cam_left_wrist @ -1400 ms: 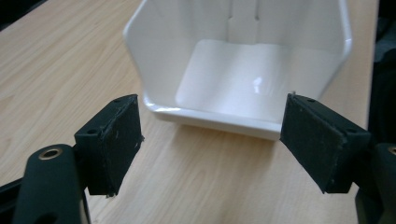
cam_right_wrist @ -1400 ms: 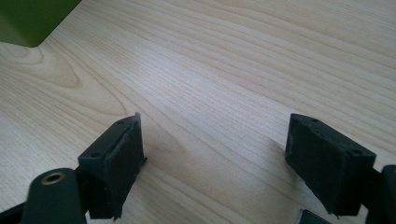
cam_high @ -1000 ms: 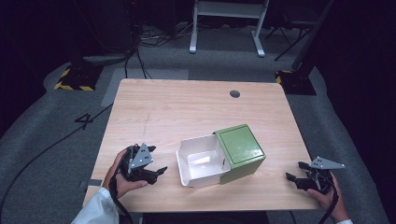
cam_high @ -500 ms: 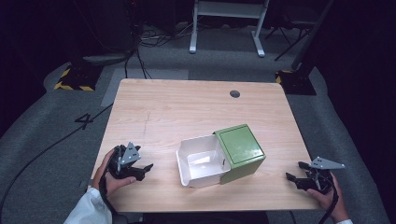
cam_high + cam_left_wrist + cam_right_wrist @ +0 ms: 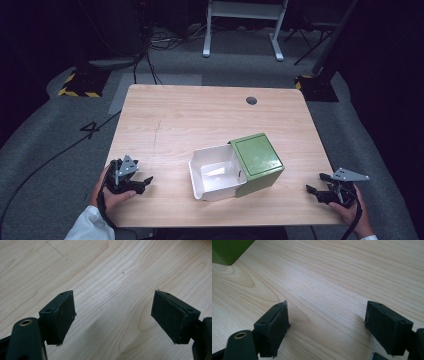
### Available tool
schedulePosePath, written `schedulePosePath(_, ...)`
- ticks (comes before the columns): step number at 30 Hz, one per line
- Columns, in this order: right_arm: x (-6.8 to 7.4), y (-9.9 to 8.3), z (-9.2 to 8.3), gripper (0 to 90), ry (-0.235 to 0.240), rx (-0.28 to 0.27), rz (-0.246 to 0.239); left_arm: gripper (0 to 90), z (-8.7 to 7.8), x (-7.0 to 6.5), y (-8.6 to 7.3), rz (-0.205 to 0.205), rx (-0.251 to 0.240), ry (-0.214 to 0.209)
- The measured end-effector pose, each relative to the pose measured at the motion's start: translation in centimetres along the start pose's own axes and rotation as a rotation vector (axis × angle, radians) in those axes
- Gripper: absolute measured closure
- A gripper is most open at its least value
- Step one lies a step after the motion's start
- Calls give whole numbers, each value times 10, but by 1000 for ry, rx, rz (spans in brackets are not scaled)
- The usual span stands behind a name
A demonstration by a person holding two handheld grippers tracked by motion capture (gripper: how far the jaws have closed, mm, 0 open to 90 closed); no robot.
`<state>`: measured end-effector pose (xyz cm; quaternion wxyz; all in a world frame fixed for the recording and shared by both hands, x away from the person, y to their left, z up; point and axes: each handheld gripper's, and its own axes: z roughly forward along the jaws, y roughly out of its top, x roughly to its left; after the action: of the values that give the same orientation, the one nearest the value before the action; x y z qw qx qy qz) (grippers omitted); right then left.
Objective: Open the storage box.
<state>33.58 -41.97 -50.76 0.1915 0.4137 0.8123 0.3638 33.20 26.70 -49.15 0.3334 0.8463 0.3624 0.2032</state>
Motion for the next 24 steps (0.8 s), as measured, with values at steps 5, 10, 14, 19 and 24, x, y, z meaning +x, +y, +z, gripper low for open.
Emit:
schedulePosePath(5, 0, 0, 0, 194, -1, -1, -1, 191, 4, 4, -7, -63, 48, -4)
schedulePosePath(10, 0, 0, 0, 194, -2, -1, -2, 182, 6, 10, -17, -129, 31, -22)
schedulePosePath(14, 0, 0, 0, 194, -1, -1, -2, 180, 6, 11, -18, -146, 27, -12)
schedulePosePath(19, 0, 0, 0, 194, -2, -1, -4, 164, 7, 11, -17, -149, 30, -7)
schedulePosePath(24, 0, 0, 0, 195, 0, -2, -5, 164, 7, 10, -17, -154, 32, -5)
